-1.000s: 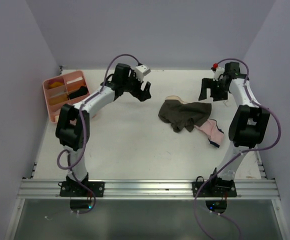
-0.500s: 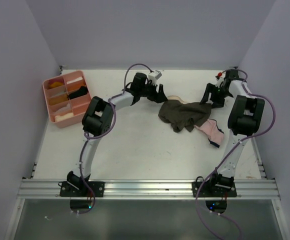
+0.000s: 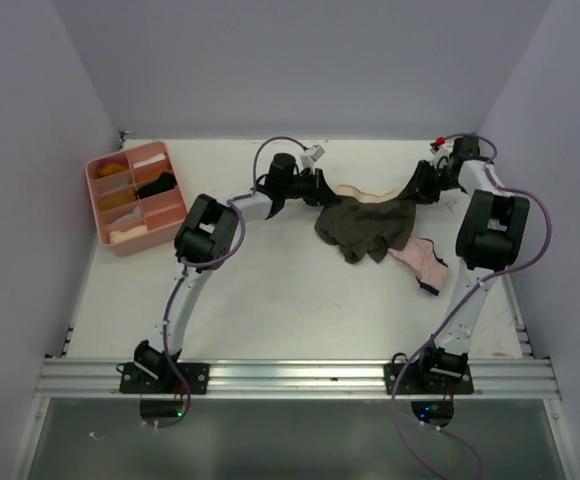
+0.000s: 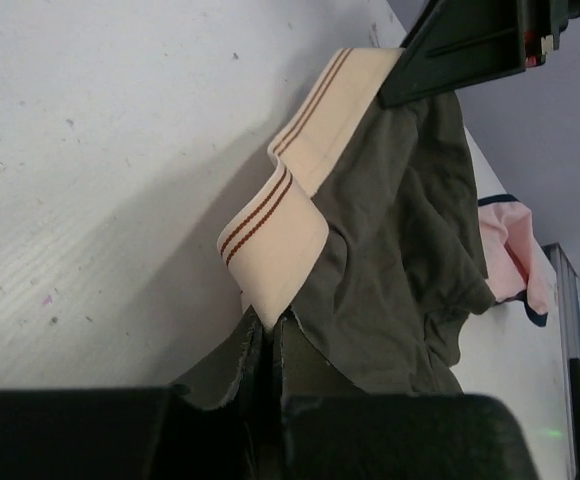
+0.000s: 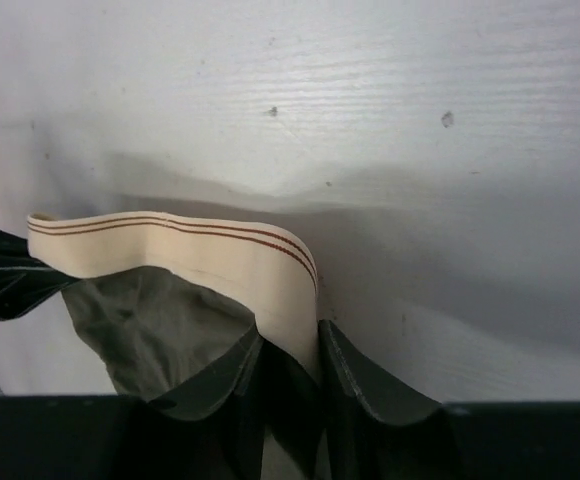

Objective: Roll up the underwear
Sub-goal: Flatten the underwear

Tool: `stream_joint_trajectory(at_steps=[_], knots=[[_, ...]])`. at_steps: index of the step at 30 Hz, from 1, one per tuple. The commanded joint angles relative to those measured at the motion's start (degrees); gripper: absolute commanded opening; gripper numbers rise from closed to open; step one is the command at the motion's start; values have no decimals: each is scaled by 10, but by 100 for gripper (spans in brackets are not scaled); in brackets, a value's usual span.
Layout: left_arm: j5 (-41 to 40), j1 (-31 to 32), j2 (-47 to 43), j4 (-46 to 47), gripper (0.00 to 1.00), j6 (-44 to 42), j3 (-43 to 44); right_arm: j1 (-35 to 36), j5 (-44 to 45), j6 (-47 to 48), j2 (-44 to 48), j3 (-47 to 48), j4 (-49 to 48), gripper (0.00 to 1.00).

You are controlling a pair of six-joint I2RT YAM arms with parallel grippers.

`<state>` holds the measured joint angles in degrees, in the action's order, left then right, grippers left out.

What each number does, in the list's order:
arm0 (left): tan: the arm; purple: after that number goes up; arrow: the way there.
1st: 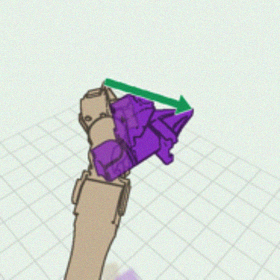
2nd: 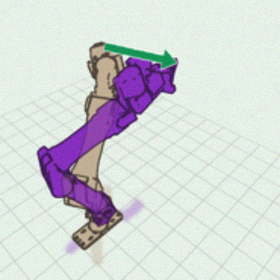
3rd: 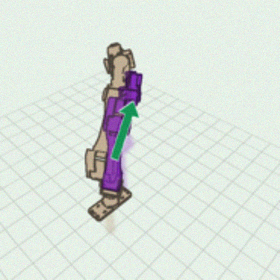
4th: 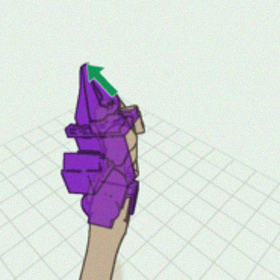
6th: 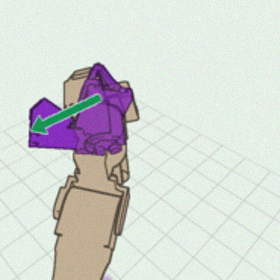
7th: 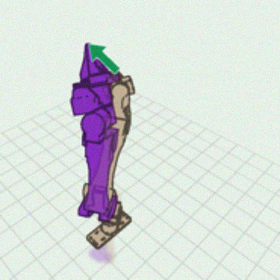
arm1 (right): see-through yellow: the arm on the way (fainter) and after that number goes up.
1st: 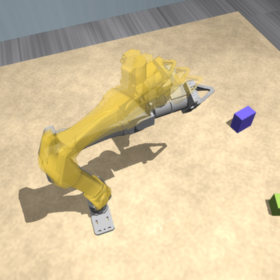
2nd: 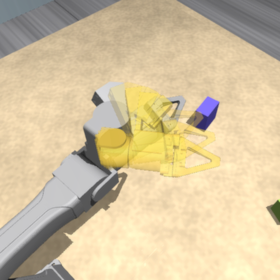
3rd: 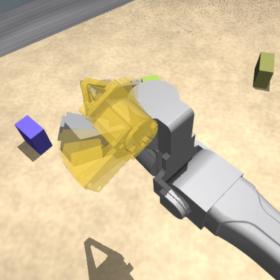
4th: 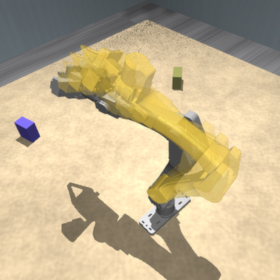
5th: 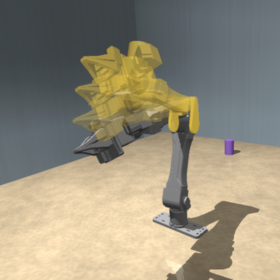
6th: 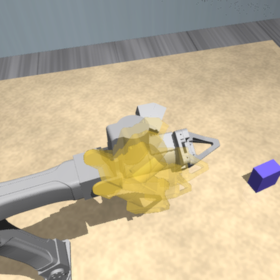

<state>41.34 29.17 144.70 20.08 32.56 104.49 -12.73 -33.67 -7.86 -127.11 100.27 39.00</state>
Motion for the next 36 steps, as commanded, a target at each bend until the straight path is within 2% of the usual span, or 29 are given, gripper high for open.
stream_joint_trajectory(at_steps=[1,3,6,7,9,10,11,12,13,15,16,17,18,19,20,21,22,23,24,25,27,28,30,31,33,34,35,36], knots=[[31,-10,-73,96,3,3,-42,4,-88,-10,71,-9,-47,29],[36,-17,-109,71,0,-46,-55,16,-114,-2,99,-25,-81,19],[40,-27,-194,-23,0,-201,-82,50,-147,57,140,-16,-75,17],[44,-29,-239,-71,0,-296,-110,60,-172,93,151,-16,-75,17],[40,-35,-290,-111,0,-402,-158,86,-197,139,182,-18,-66,18],[34,-38,-345,-134,0,-498,-187,95,-204,204,192,-21,-52,18],[32,-42,-372,-147,0,-547,-245,111,-209,239,216,-33,-26,19],[30,-44,-394,-167,0,-594,-264,118,-215,272,229,-45,-16,20],[25,-46,-426,-238,0,-685,-279,122,-222,333,242,-60,-10,20],[24,-48,-458,-290,0,-762,-342,147,-243,400,287,-111,17,22],[27,-51,-493,-340,0,-844,-370,154,-246,498,302,-125,40,23],[24,-51,-513,-360,0,-880,-398,175,-233,557,316,-140,107,23],[16,-51,-550,-387,10,-929,-456,188,-220,679,344,-174,145,25],[15,-51,-568,-408,17,-960,-483,201,-202,734,360,-196,175,28],[15,-53,-586,-432,24,-999,-509,224,-188,779,376,-252,214,35],[14,-54,-606,-457,25,-1042,-569,236,-154,821,422,-285,224,50],[7,-54,-652,-488,27,-1108,-596,245,-138,880,447,-319,224,55],[1,-54,-679,-489,37,-1123,-627,263,-121,905,479,-354,212,62],[-4,-55,-708,-489,40,-1136,-651,267,-92,920,508,-419,197,76],[-8,-59,-763,-500,41,-1169,-685,267,-83,947,565,-449,185,80],[-12,-61,-809,-504,45,-1174,-703,267,-62,972,609,-506,170,83],[-9,-64,-840,-499,46,-1147,-705,266,-53,936,643,-516,137,83],[-3,-66,-856,-500,46,-1122,-694,267,-40,880,651,-511,110,81],[3,-67,-853,-487,46,-1074,-687,267,-39,817,628,-497,90,79],[1,-67,-835,-451,46,-983,-650,267,-46,734,571,-429,86,71],[-2,-67,-802,-437,46,-920,-635,267,-48,652,539,-399,89,67],[-4,-67,-781,-431,46,-891,-605,267,-55,606,463,-338,92,59],[-13,-67,-757,-423,45,-860,-591,267,-62,568,429,-306,101,53]])
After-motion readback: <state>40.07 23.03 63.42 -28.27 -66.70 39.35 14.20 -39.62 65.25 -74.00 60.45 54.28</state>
